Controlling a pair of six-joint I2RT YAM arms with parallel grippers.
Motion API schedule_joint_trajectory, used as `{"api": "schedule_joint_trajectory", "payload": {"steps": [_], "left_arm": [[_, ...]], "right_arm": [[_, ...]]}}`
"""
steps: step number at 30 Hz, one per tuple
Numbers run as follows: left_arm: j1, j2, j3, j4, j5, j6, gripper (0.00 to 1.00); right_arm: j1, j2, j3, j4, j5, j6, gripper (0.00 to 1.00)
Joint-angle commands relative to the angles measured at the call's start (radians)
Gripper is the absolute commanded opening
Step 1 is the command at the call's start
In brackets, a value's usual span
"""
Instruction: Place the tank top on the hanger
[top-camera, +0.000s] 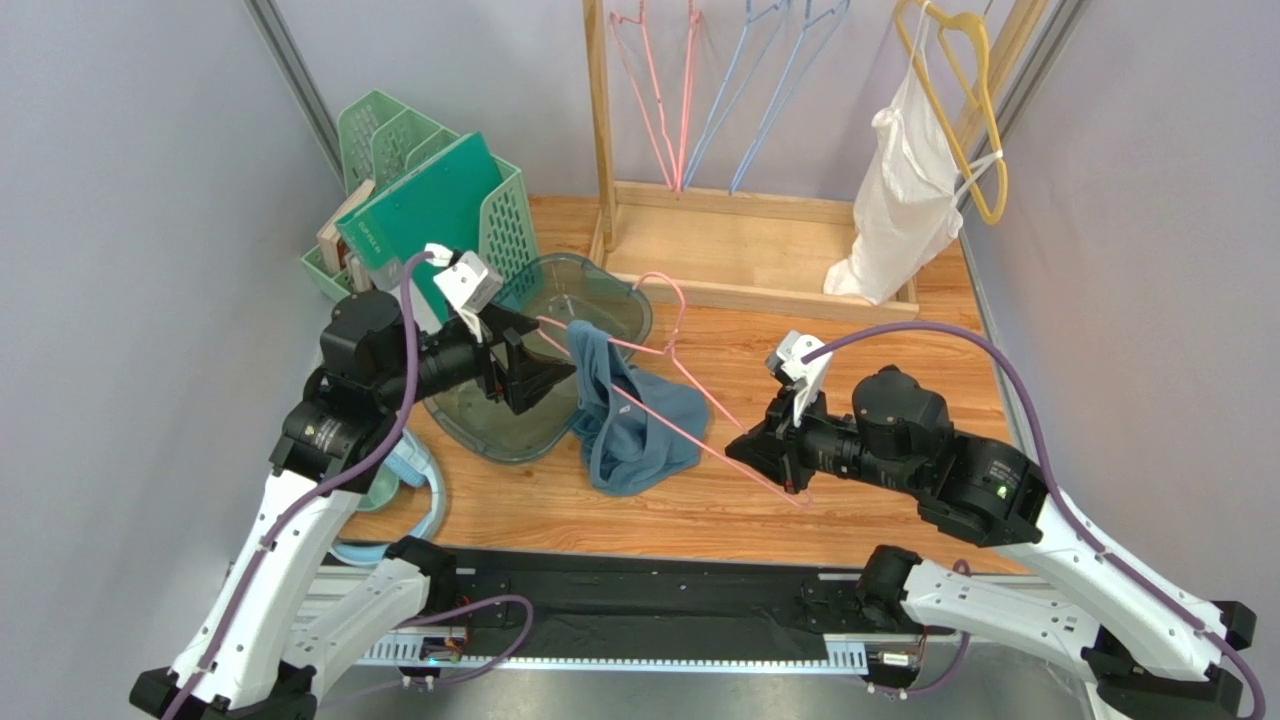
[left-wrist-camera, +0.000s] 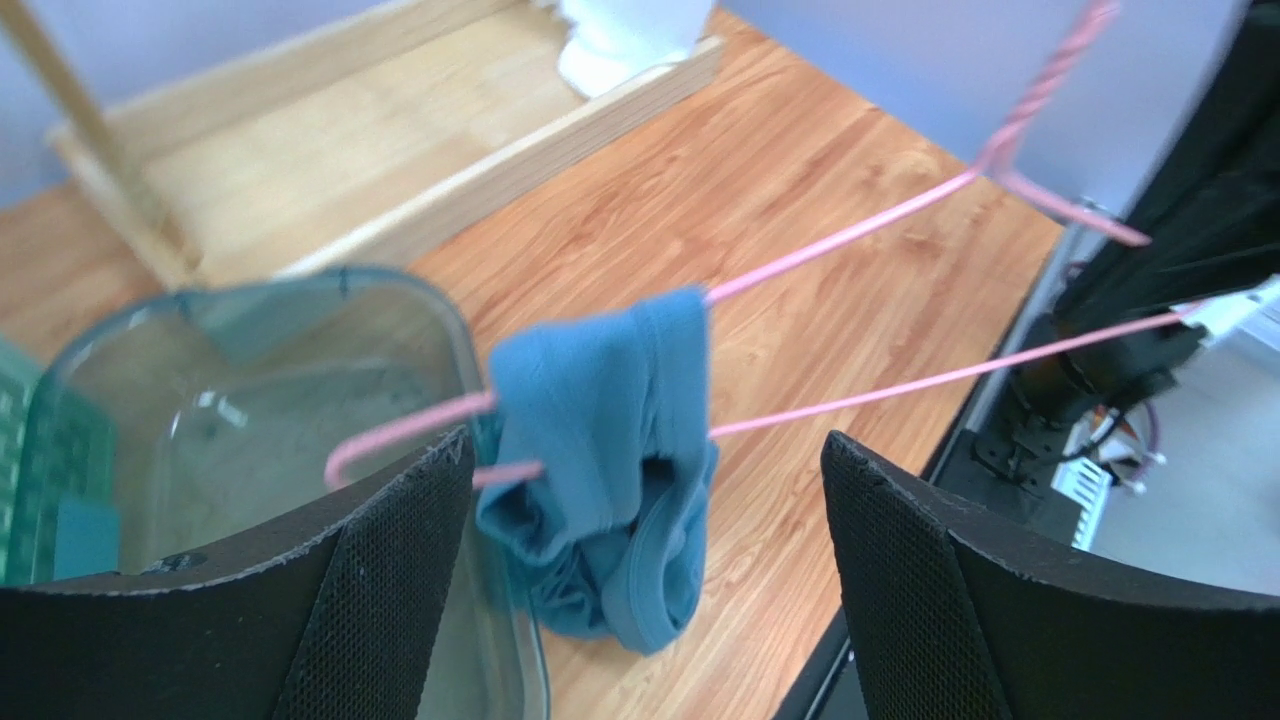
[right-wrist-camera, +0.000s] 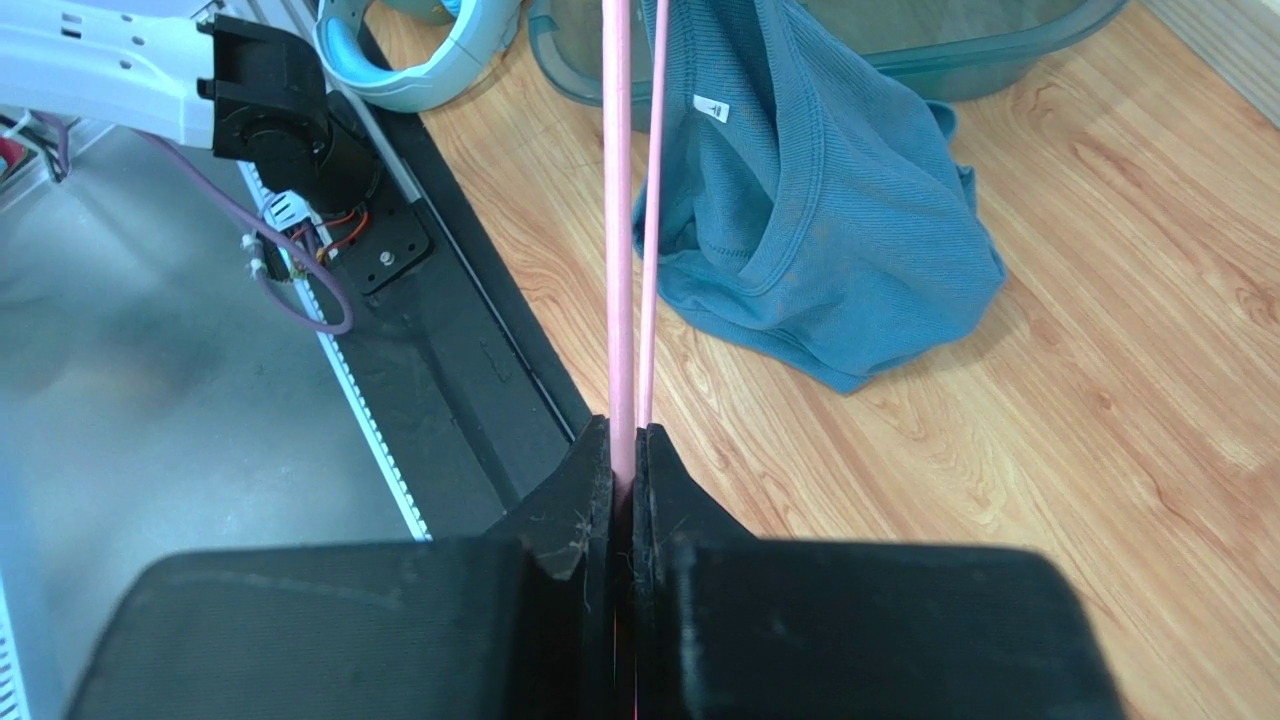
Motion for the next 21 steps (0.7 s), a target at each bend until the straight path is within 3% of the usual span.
{"api": "schedule_joint_trajectory", "payload": {"steps": [1, 10, 21], "left_arm": [[0.006, 0.066, 0.077, 0.093, 0.203, 0.105, 0.89], [0.001, 0.145, 0.082, 0.079, 0.325, 0.153, 0.88], [-0.083, 0.206, 0.097, -0.132, 0.351, 0.266, 0.87]], "right_arm": [[0.005, 0.01, 0.038, 0.057, -0.062, -0.031, 0.0], [-0.012, 0.009, 0.056, 0.057, -0.157, -0.048, 0.0], [-0.038, 0.029, 0.07, 0.057, -0.211, -0.061, 0.0]]}}
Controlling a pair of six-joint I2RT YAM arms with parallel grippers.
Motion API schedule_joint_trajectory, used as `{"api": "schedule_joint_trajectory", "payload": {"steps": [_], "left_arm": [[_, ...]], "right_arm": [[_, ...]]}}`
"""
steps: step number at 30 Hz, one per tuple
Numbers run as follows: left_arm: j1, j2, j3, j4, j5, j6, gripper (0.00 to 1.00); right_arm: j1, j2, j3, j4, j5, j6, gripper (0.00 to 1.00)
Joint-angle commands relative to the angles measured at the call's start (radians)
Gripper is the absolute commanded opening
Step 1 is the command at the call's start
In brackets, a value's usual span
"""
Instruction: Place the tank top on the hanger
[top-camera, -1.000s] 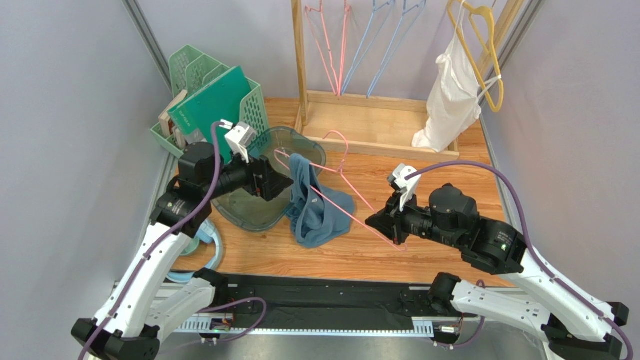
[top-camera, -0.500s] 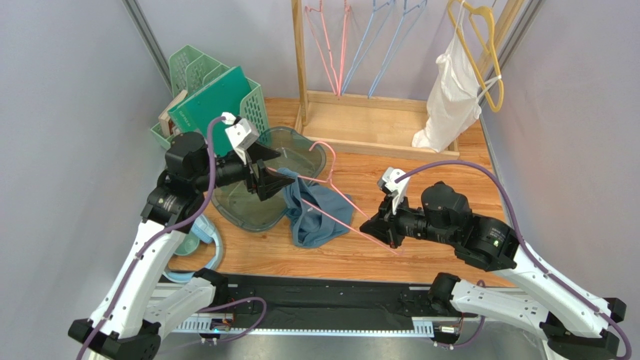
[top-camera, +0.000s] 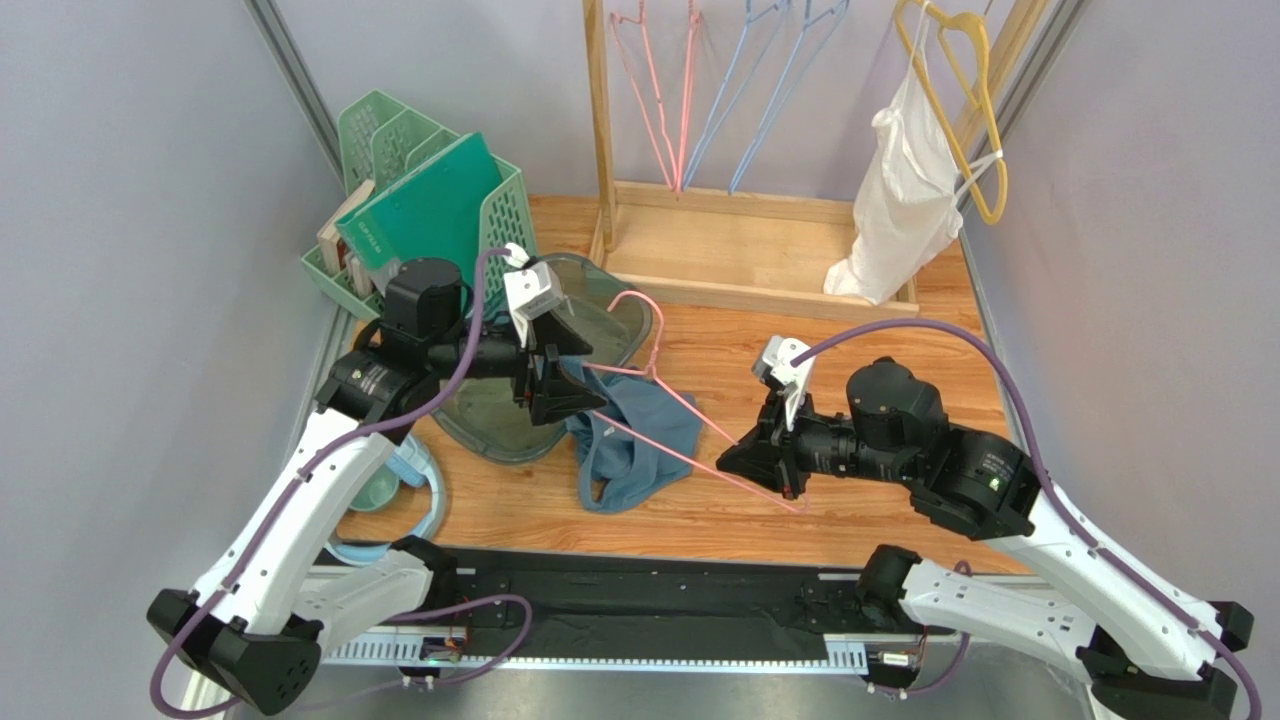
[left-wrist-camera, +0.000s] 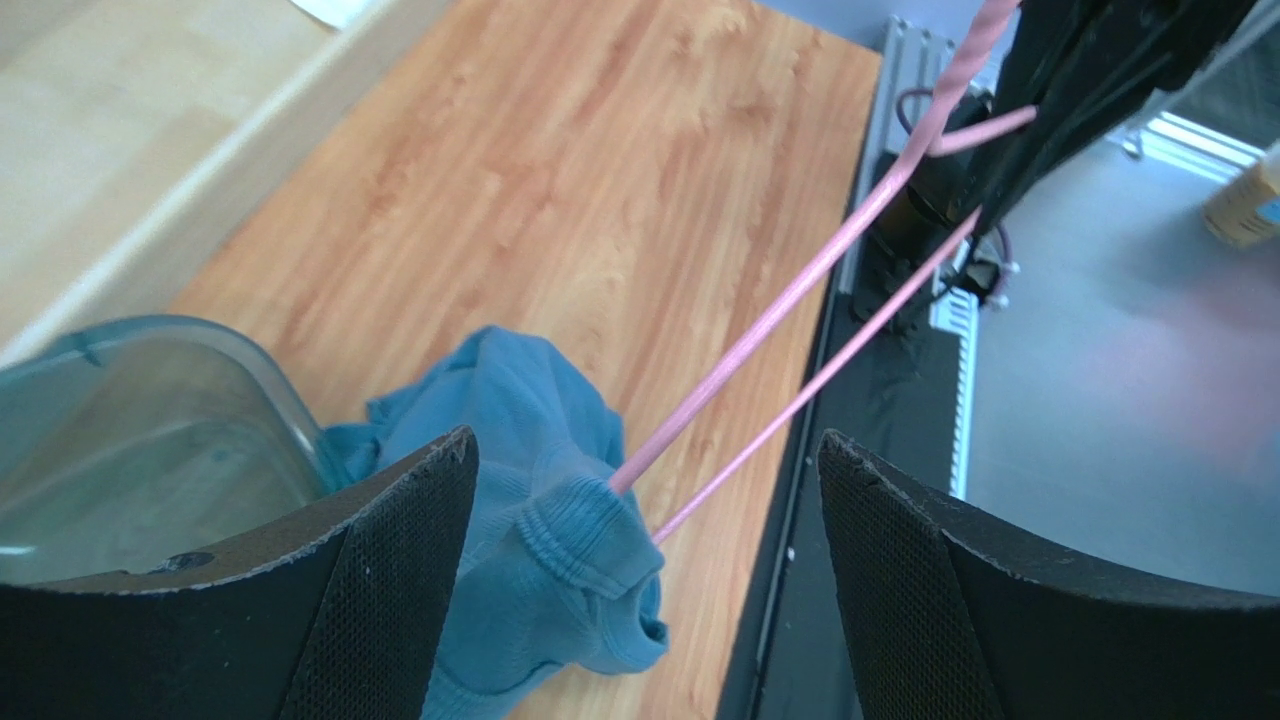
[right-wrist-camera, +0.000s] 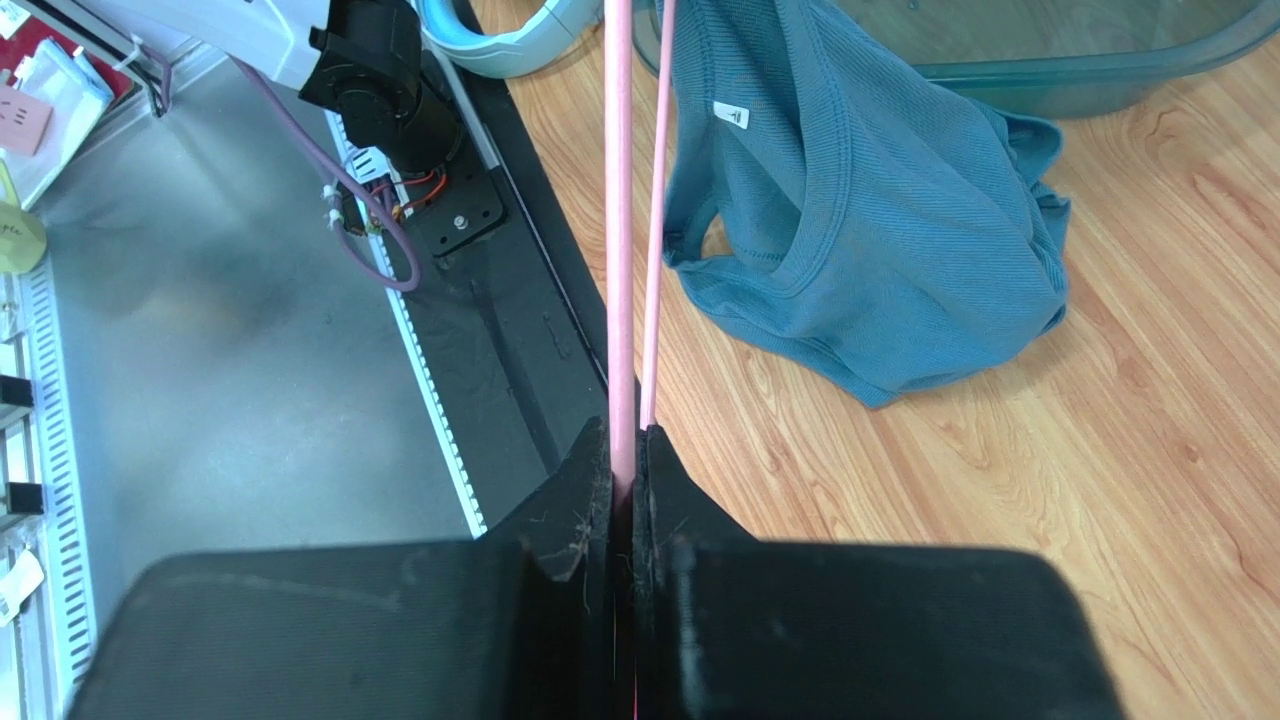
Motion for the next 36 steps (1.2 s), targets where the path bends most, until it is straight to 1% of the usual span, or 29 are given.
{"api": "schedule_joint_trajectory", "payload": {"steps": [1, 3, 5, 6, 7, 8, 9, 11, 12, 14, 15, 18, 21, 24, 27, 30, 31, 32, 33, 34, 36], "left_arm": [[-0.025, 0.026, 0.024, -0.089, 0.046, 0.095, 0.86], [-0.027, 0.021, 0.015, -0.11, 0.037, 0.115, 0.84], [-0.028, 0.018, 0.01, -0.13, 0.026, 0.127, 0.79], [-0.027, 0.018, 0.009, -0.136, 0.024, 0.135, 0.75], [-0.027, 0.017, 0.004, -0.14, 0.027, 0.136, 0.67], [-0.028, 0.017, -0.002, -0.138, 0.029, 0.138, 0.64], [-0.028, 0.017, -0.004, -0.138, 0.032, 0.138, 0.58], [-0.033, 0.015, -0.004, -0.137, 0.035, 0.133, 0.5], [-0.034, 0.014, -0.004, -0.138, 0.037, 0.132, 0.42], [-0.036, 0.004, -0.008, -0.137, 0.05, 0.132, 0.31], [-0.036, -0.002, -0.011, -0.135, 0.055, 0.13, 0.18], [-0.036, -0.026, -0.033, -0.117, 0.064, 0.118, 0.0], [-0.036, -0.045, -0.05, -0.1, 0.073, 0.112, 0.0], [-0.037, -0.055, -0.06, -0.078, 0.075, 0.104, 0.0], [-0.037, -0.065, -0.076, -0.055, 0.063, 0.092, 0.0], [-0.039, -0.074, -0.09, -0.041, 0.035, 0.083, 0.0], [-0.04, -0.072, -0.094, -0.043, 0.024, 0.078, 0.0], [-0.042, -0.071, -0.094, -0.04, 0.011, 0.08, 0.0], [-0.042, -0.069, -0.096, -0.04, -0.012, 0.077, 0.0], [-0.045, -0.062, -0.097, -0.037, -0.019, 0.075, 0.0], [-0.051, -0.057, -0.097, -0.037, -0.019, 0.076, 0.0]], "right_arm": [[-0.006, -0.002, 0.053, 0.057, -0.042, -0.026, 0.0], [-0.01, -0.005, 0.053, 0.057, -0.042, -0.026, 0.0], [-0.014, -0.006, 0.053, 0.059, -0.042, -0.027, 0.0], [-0.018, -0.005, 0.053, 0.059, -0.045, -0.03, 0.0], [-0.023, -0.003, 0.053, 0.062, -0.054, -0.029, 0.0], [-0.029, 0.0, 0.051, 0.065, -0.061, -0.029, 0.0], [-0.032, 0.001, 0.05, 0.067, -0.065, -0.03, 0.0], [-0.043, 0.012, 0.048, 0.071, -0.067, -0.035, 0.0], [-0.05, 0.017, 0.047, 0.071, -0.068, -0.038, 0.0], [-0.078, 0.029, 0.044, 0.079, -0.09, -0.04, 0.0], [-0.089, 0.032, 0.041, 0.091, -0.099, -0.04, 0.0], [-0.129, 0.041, 0.03, 0.116, -0.114, -0.038, 0.0], [-0.152, 0.049, 0.013, 0.14, -0.091, -0.047, 0.0], [-0.155, 0.057, 0.001, 0.16, -0.029, -0.05, 0.0], [-0.155, 0.057, -0.013, 0.179, 0.027, -0.046, 0.03], [-0.156, 0.06, -0.016, 0.188, 0.067, -0.043, 0.11], [-0.156, 0.063, -0.015, 0.189, 0.076, -0.041, 0.19], [-0.153, 0.063, -0.007, 0.185, 0.085, -0.043, 0.24], [-0.156, 0.064, -0.002, 0.18, 0.111, -0.041, 0.32], [-0.155, 0.069, 0.002, 0.177, 0.126, -0.043, 0.53], [-0.155, 0.078, 0.022, 0.156, 0.171, -0.046, 0.66]]}}
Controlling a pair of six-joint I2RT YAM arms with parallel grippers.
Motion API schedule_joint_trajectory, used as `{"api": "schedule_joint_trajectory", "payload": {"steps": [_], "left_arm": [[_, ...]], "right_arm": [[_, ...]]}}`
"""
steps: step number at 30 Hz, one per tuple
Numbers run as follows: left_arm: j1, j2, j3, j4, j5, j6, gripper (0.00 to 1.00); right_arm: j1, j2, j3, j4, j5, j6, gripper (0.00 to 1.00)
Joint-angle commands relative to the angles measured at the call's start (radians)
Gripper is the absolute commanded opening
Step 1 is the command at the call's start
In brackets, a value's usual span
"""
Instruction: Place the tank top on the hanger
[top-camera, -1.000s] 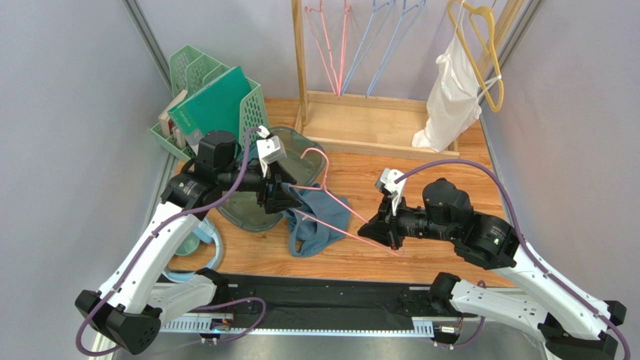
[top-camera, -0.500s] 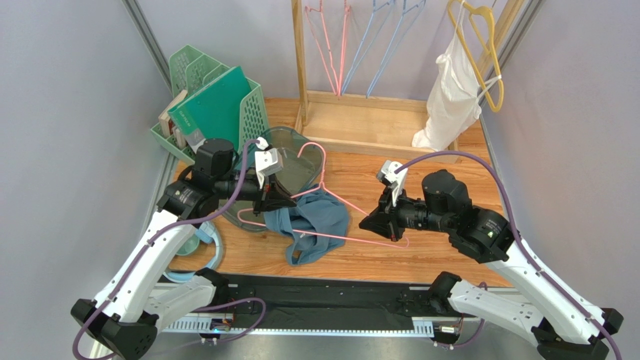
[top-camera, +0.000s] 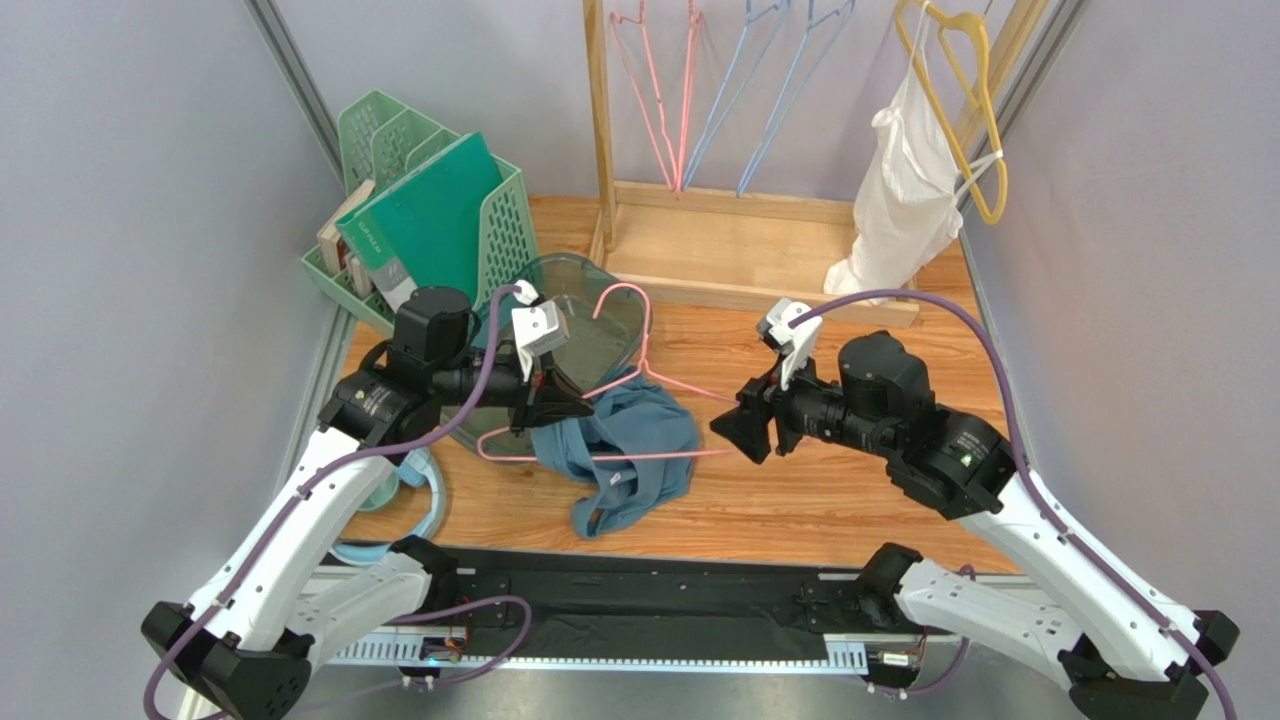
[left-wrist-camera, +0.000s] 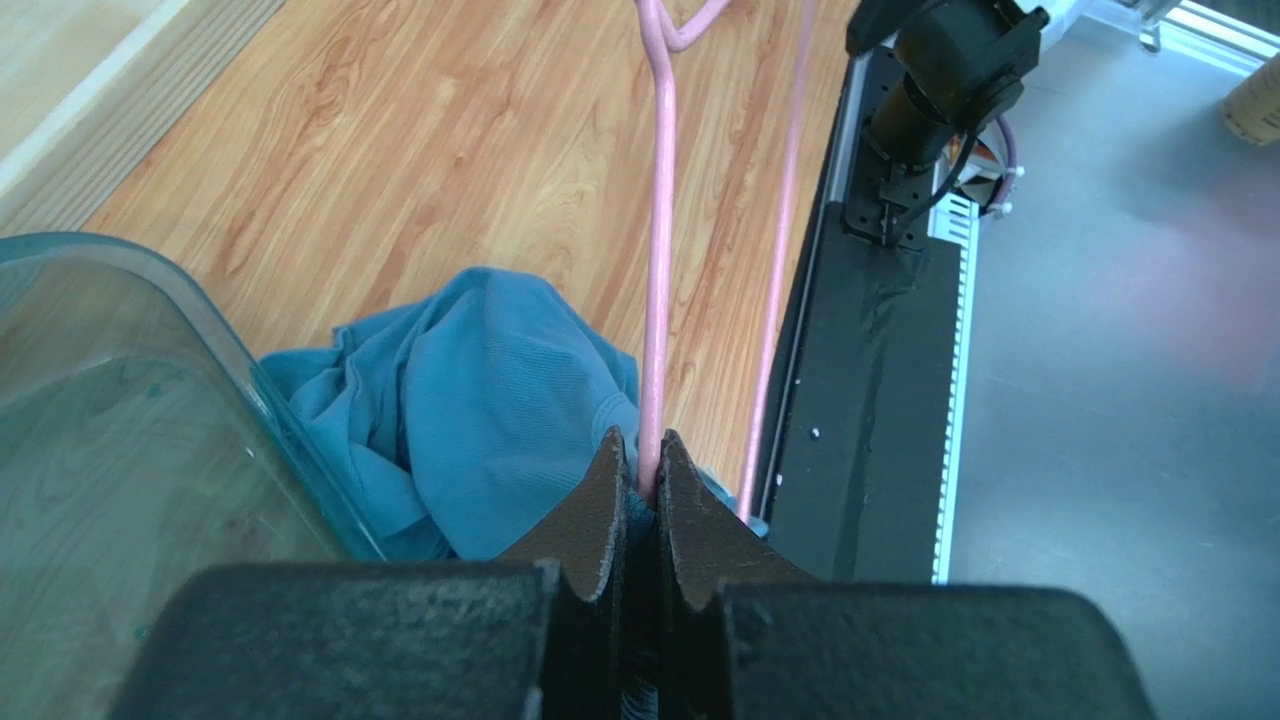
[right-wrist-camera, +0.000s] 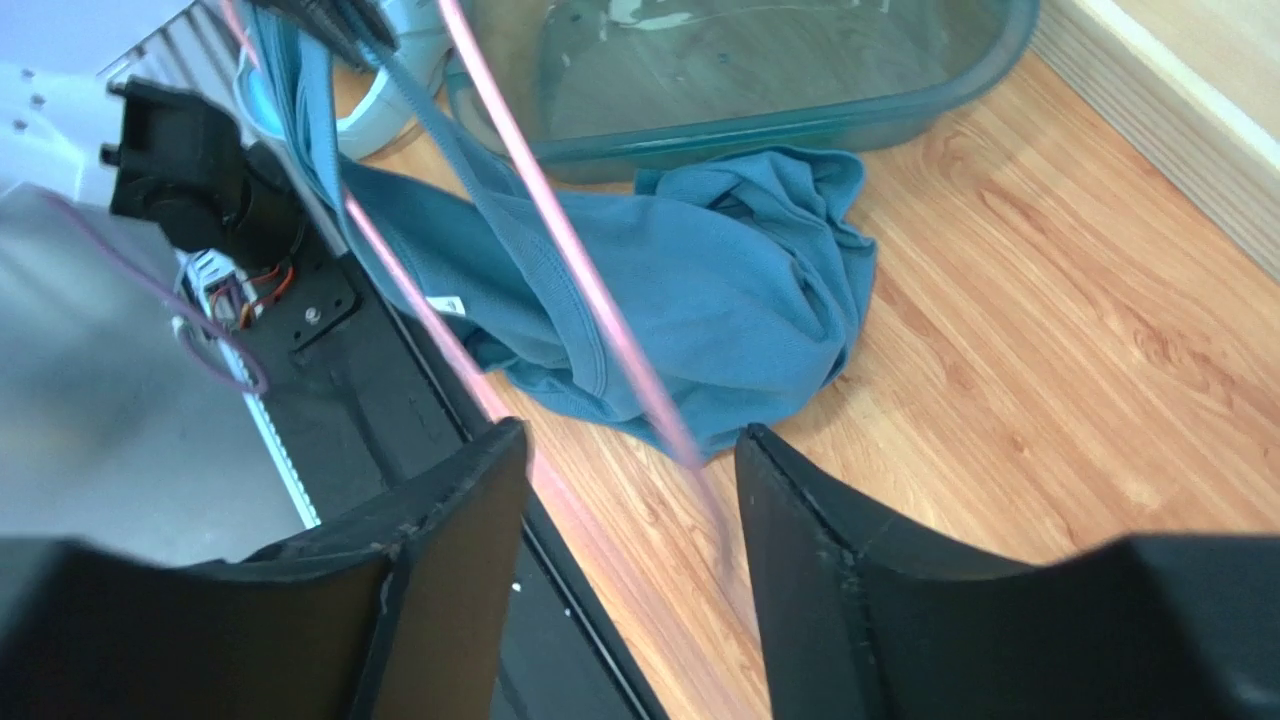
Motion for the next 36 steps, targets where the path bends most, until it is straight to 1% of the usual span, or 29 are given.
{"api": "schedule_joint_trajectory", "payload": {"steps": [1, 4, 7, 11, 13, 17, 19, 20, 21, 22, 24, 25, 29, 33, 34, 36], "left_arm": [[-0.017, -0.001, 0.003, 0.062, -0.006, -0.023, 0.0], [-0.025, -0.004, -0.002, 0.068, -0.014, -0.023, 0.0], [-0.034, 0.009, -0.006, 0.068, -0.044, -0.027, 0.0], [-0.056, 0.041, 0.0, 0.047, -0.145, -0.026, 0.0], [-0.066, 0.061, 0.005, 0.044, -0.184, -0.033, 0.0], [-0.076, 0.085, 0.012, 0.053, -0.28, -0.058, 0.0], [-0.082, 0.104, 0.023, 0.058, -0.308, -0.072, 0.0], [-0.082, 0.11, 0.026, 0.059, -0.339, -0.076, 0.0], [-0.083, 0.127, 0.04, 0.062, -0.353, -0.081, 0.0], [-0.083, 0.136, 0.046, 0.061, -0.368, -0.09, 0.0], [-0.083, 0.157, 0.066, 0.062, -0.409, -0.099, 0.0], [-0.083, 0.163, 0.071, 0.065, -0.425, -0.108, 0.0], [-0.083, 0.19, 0.109, 0.078, -0.498, -0.133, 0.0], [-0.083, 0.22, 0.147, 0.093, -0.515, -0.148, 0.0], [-0.083, 0.223, 0.153, 0.096, -0.512, -0.152, 0.0], [-0.083, 0.226, 0.155, 0.101, -0.515, -0.153, 0.0]], "right_arm": [[-0.003, 0.019, 0.047, 0.059, 0.138, 0.001, 0.77], [-0.004, 0.033, 0.076, 0.031, 0.194, -0.002, 0.85], [-0.007, 0.037, 0.102, 0.005, 0.282, 0.003, 0.89], [-0.009, 0.005, 0.134, -0.041, 0.394, 0.019, 0.95], [-0.009, -0.013, 0.16, -0.062, 0.464, 0.044, 1.0], [-0.011, -0.062, 0.176, -0.139, 0.518, 0.153, 1.0], [-0.009, -0.093, 0.145, -0.141, 0.495, 0.225, 0.99], [-0.009, -0.102, 0.091, -0.133, 0.477, 0.246, 0.98], [-0.007, -0.114, 0.063, -0.124, 0.437, 0.297, 0.94], [-0.006, -0.136, 0.032, -0.112, 0.414, 0.32, 0.91], [0.006, -0.163, -0.044, -0.073, 0.373, 0.377, 0.88], [0.012, -0.189, -0.068, -0.043, 0.363, 0.422, 0.88], [0.06, -0.229, -0.174, 0.028, 0.33, 0.522, 0.85], [0.118, -0.193, -0.279, 0.124, 0.305, 0.621, 0.83], [0.134, -0.182, -0.322, 0.179, 0.304, 0.639, 0.83], [0.198, -0.136, -0.358, 0.235, 0.33, 0.697, 0.81]]}}
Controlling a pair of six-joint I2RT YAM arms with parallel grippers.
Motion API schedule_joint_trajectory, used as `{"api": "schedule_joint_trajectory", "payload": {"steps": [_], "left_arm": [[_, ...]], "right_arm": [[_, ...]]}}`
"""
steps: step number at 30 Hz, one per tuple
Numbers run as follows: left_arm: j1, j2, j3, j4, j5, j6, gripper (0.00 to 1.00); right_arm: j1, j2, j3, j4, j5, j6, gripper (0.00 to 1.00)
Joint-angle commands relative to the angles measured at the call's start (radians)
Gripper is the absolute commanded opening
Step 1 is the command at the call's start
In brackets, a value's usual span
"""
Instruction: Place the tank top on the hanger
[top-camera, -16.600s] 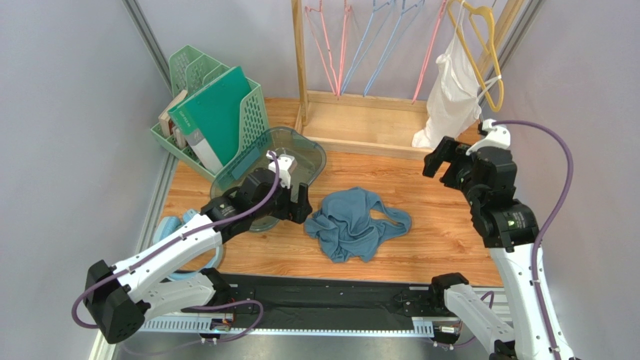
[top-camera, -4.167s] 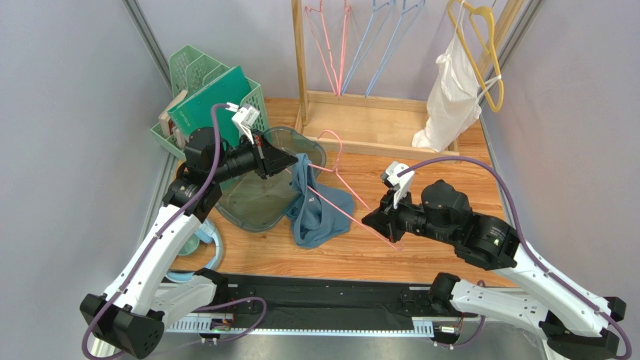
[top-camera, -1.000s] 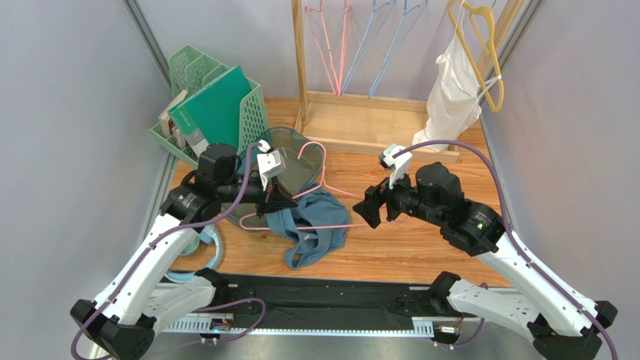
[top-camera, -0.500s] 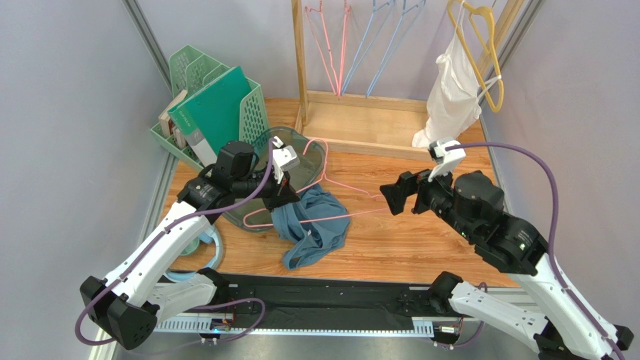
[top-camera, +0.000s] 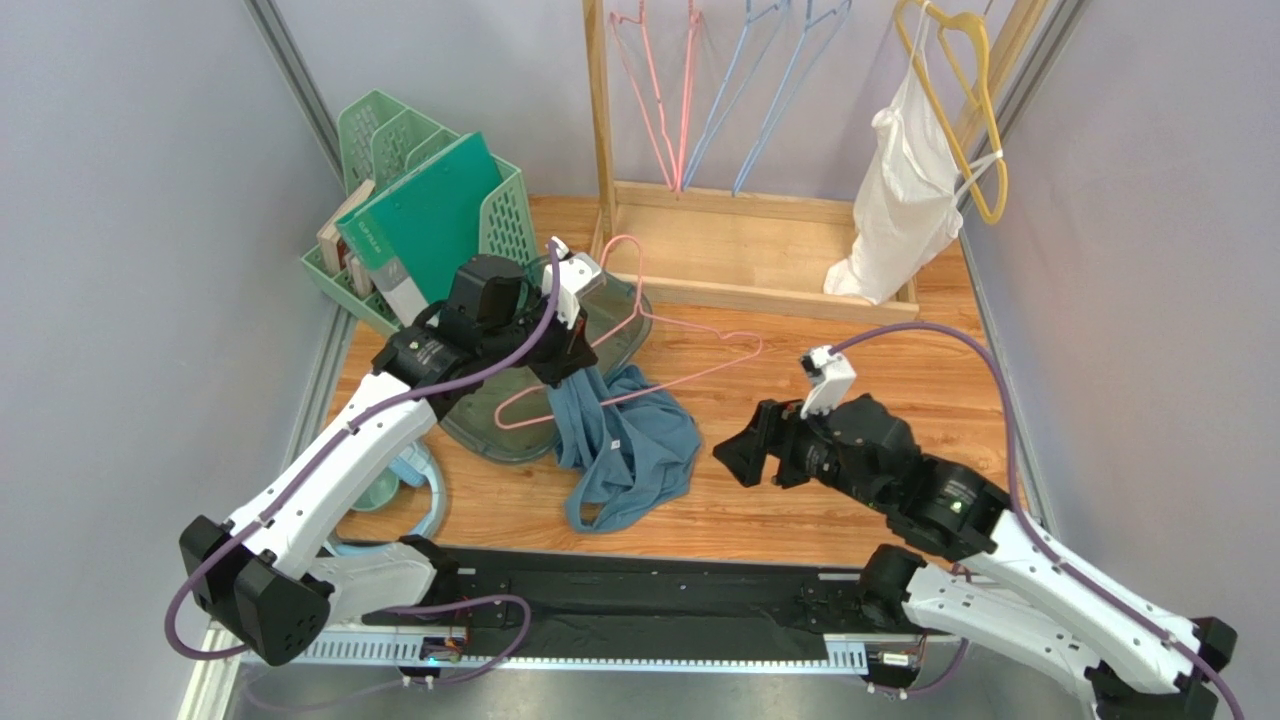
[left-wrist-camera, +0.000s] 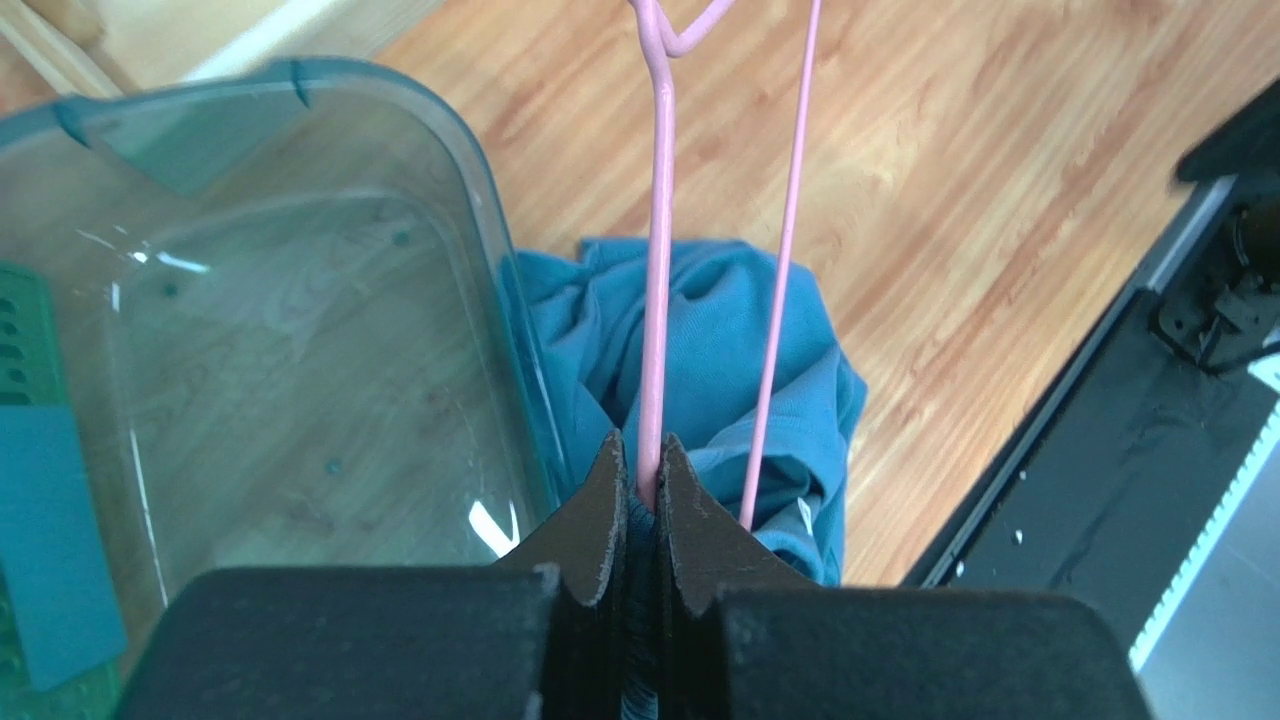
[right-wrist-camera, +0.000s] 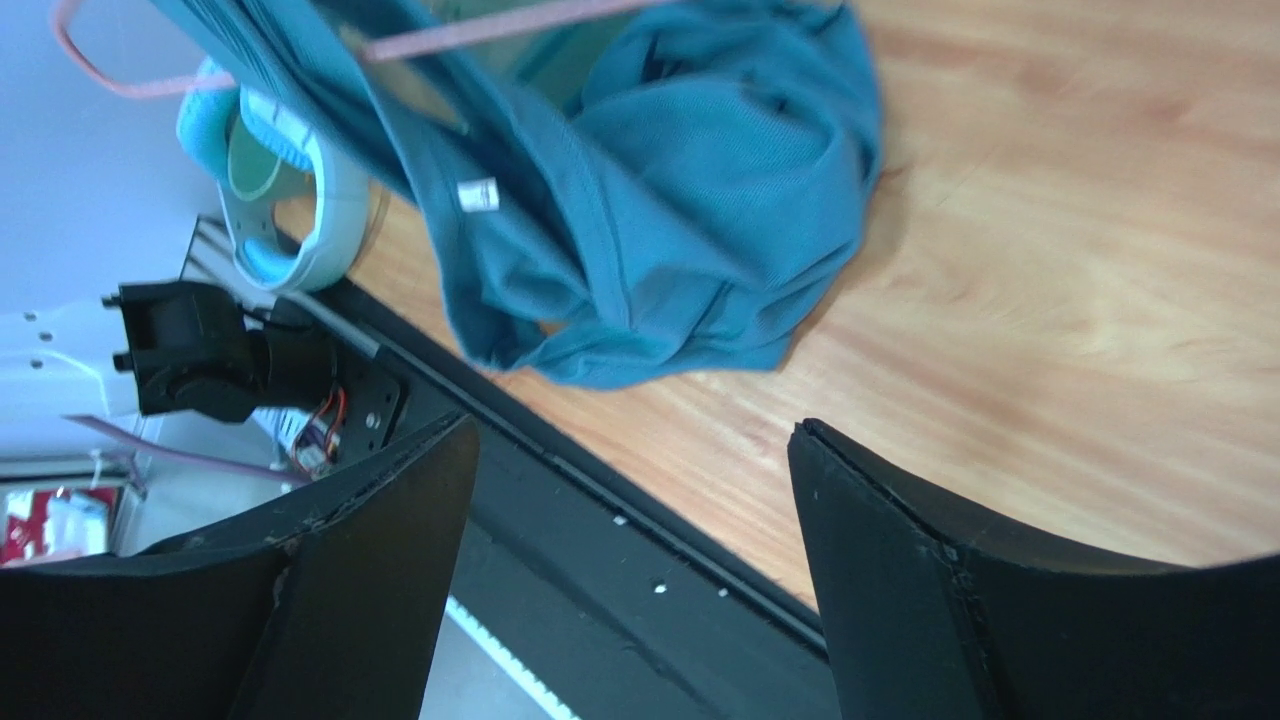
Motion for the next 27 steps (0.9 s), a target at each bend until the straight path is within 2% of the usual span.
{"api": "schedule_joint_trajectory", "payload": {"steps": [1, 6, 9, 16, 27], "left_arm": [[-0.003, -0.002, 0.047, 0.061, -0.027, -0.029, 0.0], [-0.003, -0.032, 0.015, 0.063, -0.053, -0.025, 0.0], [-0.003, -0.043, 0.011, 0.055, -0.063, -0.015, 0.0], [-0.003, -0.066, 0.001, 0.048, -0.069, -0.015, 0.0], [-0.005, -0.094, -0.019, 0.043, -0.09, -0.009, 0.0]], "right_arm": [[0.106, 0.081, -0.082, 0.238, 0.011, 0.162, 0.81], [0.232, 0.308, -0.055, 0.318, 0.109, 0.239, 0.77], [0.257, 0.408, -0.033, 0.369, 0.121, 0.28, 0.75], [0.261, 0.646, -0.015, 0.481, 0.132, 0.334, 0.66], [0.26, 0.876, 0.097, 0.419, 0.15, 0.317, 0.6]]}}
